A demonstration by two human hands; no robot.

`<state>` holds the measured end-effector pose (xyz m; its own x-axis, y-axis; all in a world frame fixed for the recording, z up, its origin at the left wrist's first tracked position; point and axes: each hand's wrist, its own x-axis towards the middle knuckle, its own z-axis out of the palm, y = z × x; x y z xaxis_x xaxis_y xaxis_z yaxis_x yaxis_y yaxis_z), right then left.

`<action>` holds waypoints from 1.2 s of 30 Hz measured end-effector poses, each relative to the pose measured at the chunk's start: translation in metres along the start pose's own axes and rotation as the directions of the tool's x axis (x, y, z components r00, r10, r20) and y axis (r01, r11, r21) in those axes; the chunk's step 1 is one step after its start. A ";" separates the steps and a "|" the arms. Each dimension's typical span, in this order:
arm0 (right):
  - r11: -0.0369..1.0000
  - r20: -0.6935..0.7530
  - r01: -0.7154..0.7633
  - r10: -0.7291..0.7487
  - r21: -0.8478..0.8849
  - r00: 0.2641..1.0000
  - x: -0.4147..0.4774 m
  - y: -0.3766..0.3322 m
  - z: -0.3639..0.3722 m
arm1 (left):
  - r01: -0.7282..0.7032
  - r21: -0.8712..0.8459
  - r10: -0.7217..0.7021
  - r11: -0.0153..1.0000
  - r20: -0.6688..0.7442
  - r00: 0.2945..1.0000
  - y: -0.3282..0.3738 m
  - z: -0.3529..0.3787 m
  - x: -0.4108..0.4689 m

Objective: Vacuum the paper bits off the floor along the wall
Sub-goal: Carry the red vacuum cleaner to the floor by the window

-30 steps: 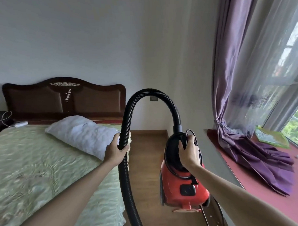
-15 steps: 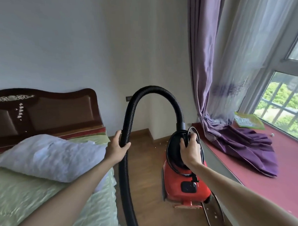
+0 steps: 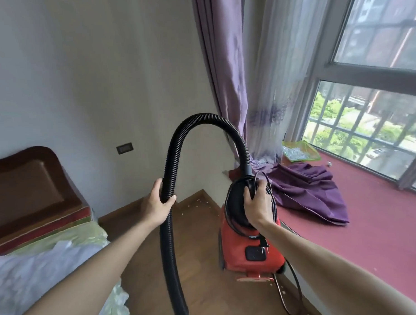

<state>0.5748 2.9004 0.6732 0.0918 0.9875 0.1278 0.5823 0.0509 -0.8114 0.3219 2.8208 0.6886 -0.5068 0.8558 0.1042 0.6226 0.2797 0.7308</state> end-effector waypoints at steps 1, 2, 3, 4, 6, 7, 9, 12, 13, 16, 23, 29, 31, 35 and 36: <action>1.000 -0.016 -0.015 0.015 -0.006 1.000 0.006 0.002 -0.001 | -0.008 0.000 0.008 1.000 0.015 1.000 0.005 0.007 0.009; 1.000 -0.034 -0.029 0.029 -0.004 0.999 0.011 0.004 -0.003 | -0.018 -0.001 0.018 1.000 0.026 0.999 0.010 0.014 0.019; 0.999 -0.051 -0.042 0.041 -0.003 0.998 0.016 0.007 -0.006 | -0.028 0.005 0.028 1.000 0.039 0.999 0.013 0.021 0.028; 0.999 -0.068 -0.051 0.050 -0.007 0.996 0.021 0.011 -0.010 | -0.043 0.007 0.042 0.999 0.052 0.998 0.017 0.028 0.037; 0.997 -0.106 -0.076 0.074 -0.014 0.992 0.033 0.020 -0.020 | -0.073 -0.004 0.073 0.997 0.088 0.993 0.028 0.042 0.053; 0.995 -0.126 -0.094 0.092 -0.013 0.988 0.038 0.025 -0.025 | -0.089 -0.013 0.090 0.996 0.105 0.990 0.035 0.050 0.061; 0.991 -0.167 -0.135 0.130 -0.018 0.977 0.044 0.034 -0.035 | -0.129 -0.020 0.131 0.991 0.138 0.982 0.051 0.066 0.075; 0.981 -0.227 -0.193 0.184 -0.019 0.956 0.048 0.051 -0.047 | -0.191 -0.016 0.190 0.982 0.207 0.960 0.072 0.094 0.089; 0.977 -0.243 -0.213 0.203 -0.018 0.949 0.049 0.056 -0.051 | -0.207 -0.024 0.207 0.978 0.230 0.951 0.077 0.104 0.092; 0.959 -0.300 -0.282 0.265 -0.015 0.916 0.050 0.074 -0.060 | -0.244 -0.050 0.247 0.968 0.309 0.918 0.092 0.135 0.101; 0.902 -0.454 -0.432 0.388 0.007 0.802 0.031 0.105 -0.060 | -0.346 -0.127 0.361 0.930 0.499 0.788 0.114 0.201 0.112; 0.837 -0.547 -0.544 0.486 0.067 0.682 -0.006 0.123 -0.037 | -0.404 -0.149 0.407 0.902 0.607 0.683 0.099 0.241 0.113; 0.816 -0.569 -0.570 0.514 0.094 0.642 -0.022 0.130 -0.028 | -0.436 -0.147 0.422 0.888 0.636 0.645 0.089 0.251 0.108; 0.765 -0.588 -0.626 0.579 0.151 0.565 -0.056 0.148 -0.007 | -0.499 -0.151 0.444 0.853 0.713 0.543 0.057 0.270 0.090; 0.750 -0.590 -0.643 0.592 0.155 0.549 -0.064 0.154 0.000 | -0.510 -0.152 0.445 0.846 0.729 0.521 0.048 0.274 0.084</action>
<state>0.6583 2.8448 0.5401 0.8719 0.4841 -0.0740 0.2526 -0.5740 -0.7790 0.4725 3.0257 0.5471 0.4475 0.8872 -0.1122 0.6951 -0.2661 0.6678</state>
